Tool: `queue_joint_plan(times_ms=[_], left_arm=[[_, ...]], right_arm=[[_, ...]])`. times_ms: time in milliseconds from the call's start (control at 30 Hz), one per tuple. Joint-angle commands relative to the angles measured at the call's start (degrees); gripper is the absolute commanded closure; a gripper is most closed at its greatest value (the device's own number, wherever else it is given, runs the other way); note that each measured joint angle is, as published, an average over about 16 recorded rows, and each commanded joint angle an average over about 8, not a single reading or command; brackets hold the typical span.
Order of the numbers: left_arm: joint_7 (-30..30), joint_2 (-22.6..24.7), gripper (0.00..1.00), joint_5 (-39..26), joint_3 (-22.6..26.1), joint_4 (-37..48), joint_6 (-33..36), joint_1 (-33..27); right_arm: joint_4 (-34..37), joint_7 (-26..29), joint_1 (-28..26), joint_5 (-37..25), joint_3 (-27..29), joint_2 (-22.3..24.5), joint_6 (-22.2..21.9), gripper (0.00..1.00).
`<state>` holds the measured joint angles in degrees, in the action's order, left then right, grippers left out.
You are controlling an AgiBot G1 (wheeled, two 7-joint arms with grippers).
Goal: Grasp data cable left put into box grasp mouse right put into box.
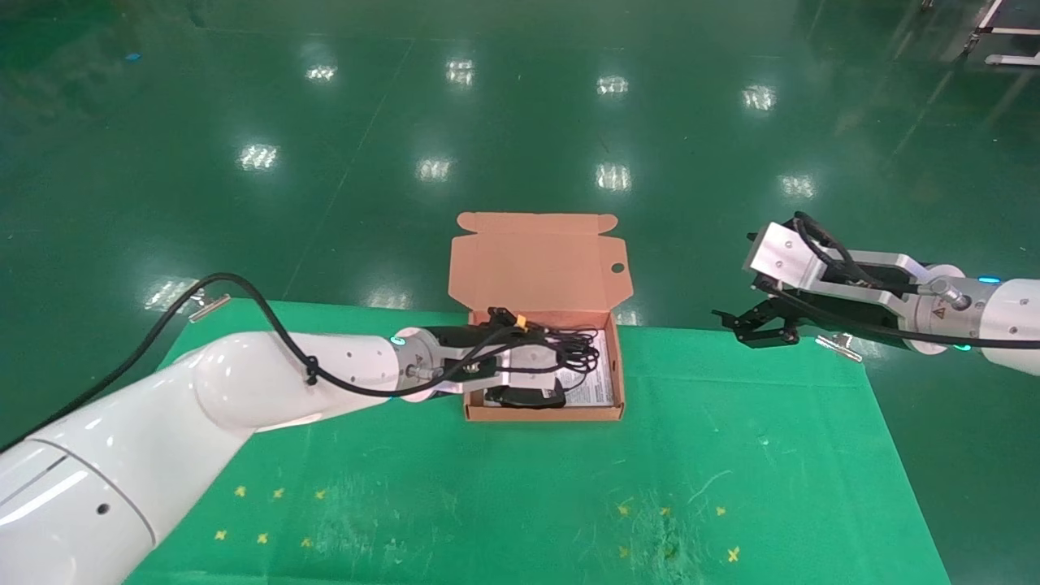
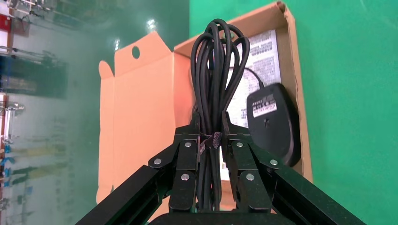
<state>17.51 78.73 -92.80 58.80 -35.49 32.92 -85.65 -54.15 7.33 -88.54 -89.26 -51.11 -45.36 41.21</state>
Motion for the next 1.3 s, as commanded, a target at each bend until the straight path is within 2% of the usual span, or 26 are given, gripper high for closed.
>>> queue_joint_plan(times_ms=[33, 67, 100, 567, 833, 1067, 1300], left_arm=[[0.21, 0.04, 0.20, 1.98, 1.29, 0.06, -0.40, -0.18], [0.19, 0.05, 0.07, 2.26, 1.43, 0.10, -0.44, -0.19], [0.17, 0.06, 0.00, 2.55, 1.58, 0.13, -0.47, -0.21], [0.08, -1.07, 0.00, 1.81, 1.00, -1.16, -0.39, -0.33], [-2.88, -3.20, 0.00, 1.78, 0.25, -1.21, -2.32, -4.19], [-5.19, -4.28, 0.00, 2.77, -0.78, -0.86, -1.84, -5.81], [-7.88, -8.72, 0.00, 8.26, -5.52, -4.99, 4.28, -2.57]], right_arm=[[-1.34, 1.04, 0.17, -0.54, -0.16, 0.67, -0.21, 0.00], [-1.50, 1.11, 0.20, -0.61, -0.18, 0.75, -0.24, 0.00], [-1.66, 1.20, 0.23, -0.69, -0.21, 0.83, -0.28, 0.00], [-1.03, 0.83, 0.07, -0.49, -0.05, 0.52, -0.44, 0.00], [-3.09, -0.88, -1.78, -1.79, 0.42, 2.40, -0.73, 0.00], [-4.94, -2.13, -2.59, -3.23, 0.48, 3.68, 1.35, 0.00], [-6.64, -1.57, 0.62, 2.26, 4.31, 4.47, 6.20, 0.00]])
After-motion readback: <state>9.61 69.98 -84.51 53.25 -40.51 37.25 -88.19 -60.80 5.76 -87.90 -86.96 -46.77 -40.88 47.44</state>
